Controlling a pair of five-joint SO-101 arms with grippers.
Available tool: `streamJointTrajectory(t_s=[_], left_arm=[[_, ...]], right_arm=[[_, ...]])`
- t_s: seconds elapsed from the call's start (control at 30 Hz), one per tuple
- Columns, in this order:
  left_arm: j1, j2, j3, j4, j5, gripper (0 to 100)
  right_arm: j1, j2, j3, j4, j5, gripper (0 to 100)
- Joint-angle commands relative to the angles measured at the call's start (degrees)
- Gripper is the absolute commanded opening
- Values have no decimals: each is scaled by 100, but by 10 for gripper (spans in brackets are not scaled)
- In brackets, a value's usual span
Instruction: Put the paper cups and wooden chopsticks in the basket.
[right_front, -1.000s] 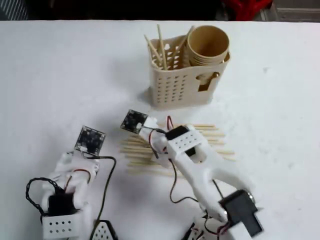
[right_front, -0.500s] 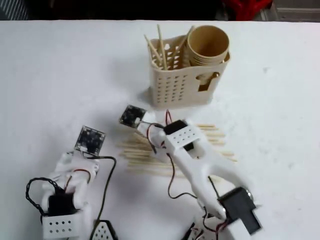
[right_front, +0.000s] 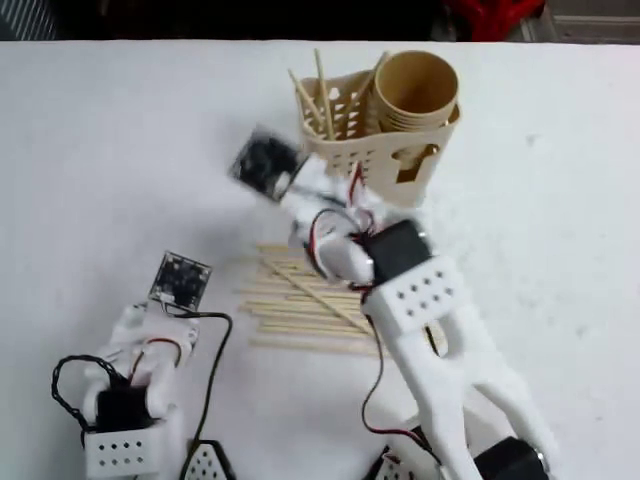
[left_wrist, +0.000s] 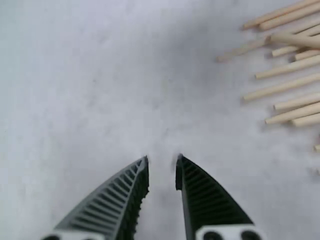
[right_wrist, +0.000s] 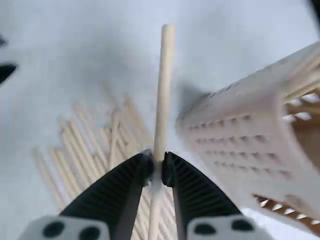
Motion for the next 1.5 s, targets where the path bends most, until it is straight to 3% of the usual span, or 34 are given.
streamJointTrajectory(t_s=[0.0,0.17,0.37,0.47,1.17,1.37,1.47], left_arm=[[66,-48,-18,70,9,109],[66,-48,-18,70,9,109],[66,-48,-18,70,9,109],[66,-48,-18,70,9,109],[66,-48,-18,70,9,109],[66,-48,-18,70,9,109],[66,-48,-18,70,9,109]], right_arm=[[-13,-277,-1600,-215,-563,25],[119,-66,-2330,-1798,-1160,17],[514,743,-2374,-4136,-1204,21],[752,1182,-2374,-4716,-1204,19],[989,1631,-2321,-4189,-1266,22],[971,1631,-2321,-3732,-1266,152],[998,1622,-2330,-3521,-1266,155]])
